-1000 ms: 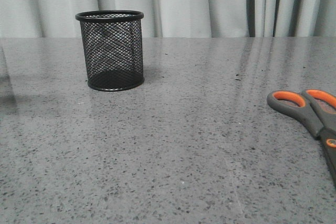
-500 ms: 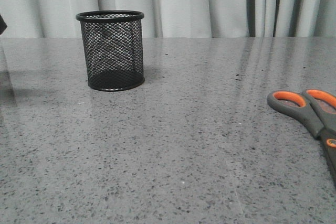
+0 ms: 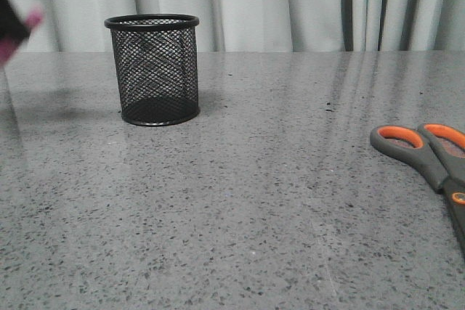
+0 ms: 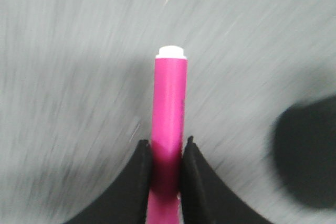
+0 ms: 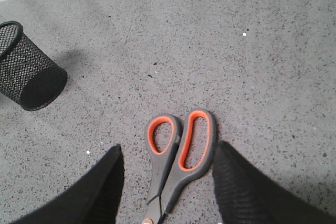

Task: Put pen and scissors into bin
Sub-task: 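Carry the marker upright over the mesh cup and lower it in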

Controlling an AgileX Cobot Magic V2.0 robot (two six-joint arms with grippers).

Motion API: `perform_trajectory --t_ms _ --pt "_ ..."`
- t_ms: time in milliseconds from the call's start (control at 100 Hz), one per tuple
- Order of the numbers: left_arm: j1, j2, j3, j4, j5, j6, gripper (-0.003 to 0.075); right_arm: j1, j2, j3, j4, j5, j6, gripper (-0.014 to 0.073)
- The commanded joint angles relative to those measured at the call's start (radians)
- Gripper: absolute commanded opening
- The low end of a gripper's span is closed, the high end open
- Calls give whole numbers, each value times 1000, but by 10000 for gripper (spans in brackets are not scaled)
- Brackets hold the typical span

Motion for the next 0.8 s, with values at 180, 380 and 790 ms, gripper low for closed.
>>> perform_trajectory --t_ms 180,380,790 --pt "-269 -154 -31 -195 -579 129 -18 3 8 -38 0 -77 -3 349" --pt "-427 -56 -31 -195 -692 129 -19 3 8 -38 0 -67 -3 349" --pt "-451 80 -15 -193 -716 135 -19 3 8 -38 0 -28 -3 349"
